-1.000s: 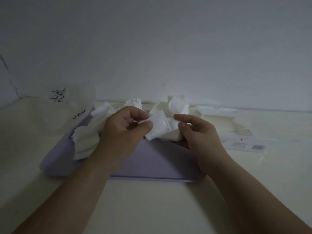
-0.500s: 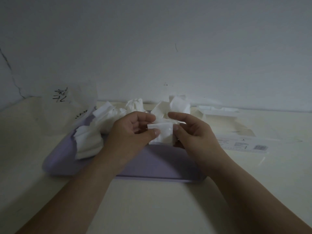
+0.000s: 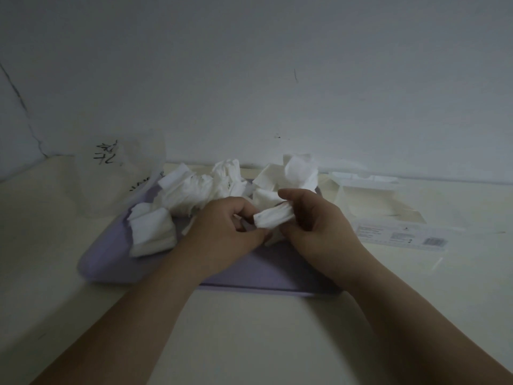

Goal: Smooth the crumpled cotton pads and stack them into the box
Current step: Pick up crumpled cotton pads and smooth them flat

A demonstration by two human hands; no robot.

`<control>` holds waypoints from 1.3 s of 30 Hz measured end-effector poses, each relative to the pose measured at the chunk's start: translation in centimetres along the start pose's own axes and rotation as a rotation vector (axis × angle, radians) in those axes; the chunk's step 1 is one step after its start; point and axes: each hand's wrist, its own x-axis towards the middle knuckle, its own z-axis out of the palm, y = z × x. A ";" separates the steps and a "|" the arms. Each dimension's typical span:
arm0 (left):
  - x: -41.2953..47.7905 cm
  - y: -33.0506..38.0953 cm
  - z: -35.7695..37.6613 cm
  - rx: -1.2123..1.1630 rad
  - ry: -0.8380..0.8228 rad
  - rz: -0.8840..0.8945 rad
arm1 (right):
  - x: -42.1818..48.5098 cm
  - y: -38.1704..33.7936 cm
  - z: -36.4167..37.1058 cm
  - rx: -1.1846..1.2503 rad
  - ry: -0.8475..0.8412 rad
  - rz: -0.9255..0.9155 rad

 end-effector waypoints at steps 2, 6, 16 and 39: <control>-0.1 -0.1 -0.1 0.003 -0.023 -0.025 | -0.1 -0.3 0.1 -0.033 0.018 0.003; -0.1 -0.1 0.1 -0.040 -0.051 -0.013 | -0.4 -0.7 0.4 -0.058 0.021 0.053; -0.3 0.3 0.9 -0.042 0.021 0.063 | -1.3 -1.7 1.2 0.082 -0.006 0.095; 4.5 1.5 1.4 0.372 0.025 -0.101 | 0.2 -0.9 -1.5 -0.100 0.178 0.206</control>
